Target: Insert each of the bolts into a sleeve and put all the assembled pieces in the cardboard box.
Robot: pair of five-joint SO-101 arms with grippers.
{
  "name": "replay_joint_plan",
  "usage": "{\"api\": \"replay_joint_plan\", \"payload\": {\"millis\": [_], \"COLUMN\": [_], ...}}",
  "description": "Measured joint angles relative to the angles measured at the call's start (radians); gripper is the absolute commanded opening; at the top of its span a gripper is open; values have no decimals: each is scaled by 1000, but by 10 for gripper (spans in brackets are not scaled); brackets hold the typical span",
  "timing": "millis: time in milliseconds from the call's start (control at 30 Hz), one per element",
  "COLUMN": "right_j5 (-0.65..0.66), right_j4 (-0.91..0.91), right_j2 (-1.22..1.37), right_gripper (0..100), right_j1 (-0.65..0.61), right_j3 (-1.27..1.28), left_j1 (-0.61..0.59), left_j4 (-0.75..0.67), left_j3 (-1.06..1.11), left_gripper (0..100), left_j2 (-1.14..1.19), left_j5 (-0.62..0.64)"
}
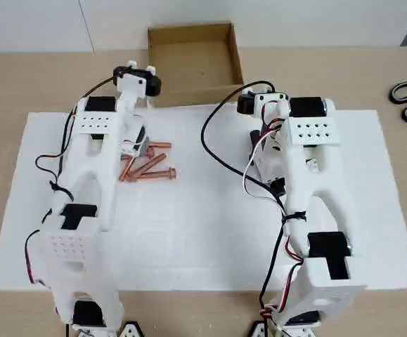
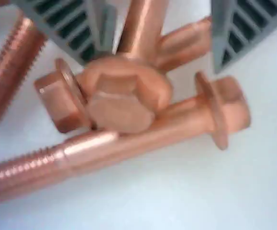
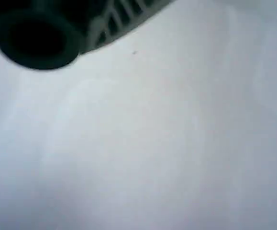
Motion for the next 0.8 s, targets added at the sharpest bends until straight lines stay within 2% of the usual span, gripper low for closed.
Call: {"api": "replay_joint_plan", "payload": {"millis": [100, 267, 600, 800], "right_j5": [0, 0, 0, 0], "right_j4": [0, 0, 0, 0], "right_j2": [0, 0, 0, 0], "right_gripper": [4, 4, 4, 4], "right_j1": [0, 0, 0, 0], "right_j3": [0, 0, 0, 0], "left_j1": [0, 6, 6, 17], "left_j4": [-3, -3, -2, 95], "left_j3": [-3, -11, -11, -83], "left_gripper": [116, 20, 14, 6], "left_j2": [3, 11, 17, 26], "left_j5": [0, 14, 17, 23]}}
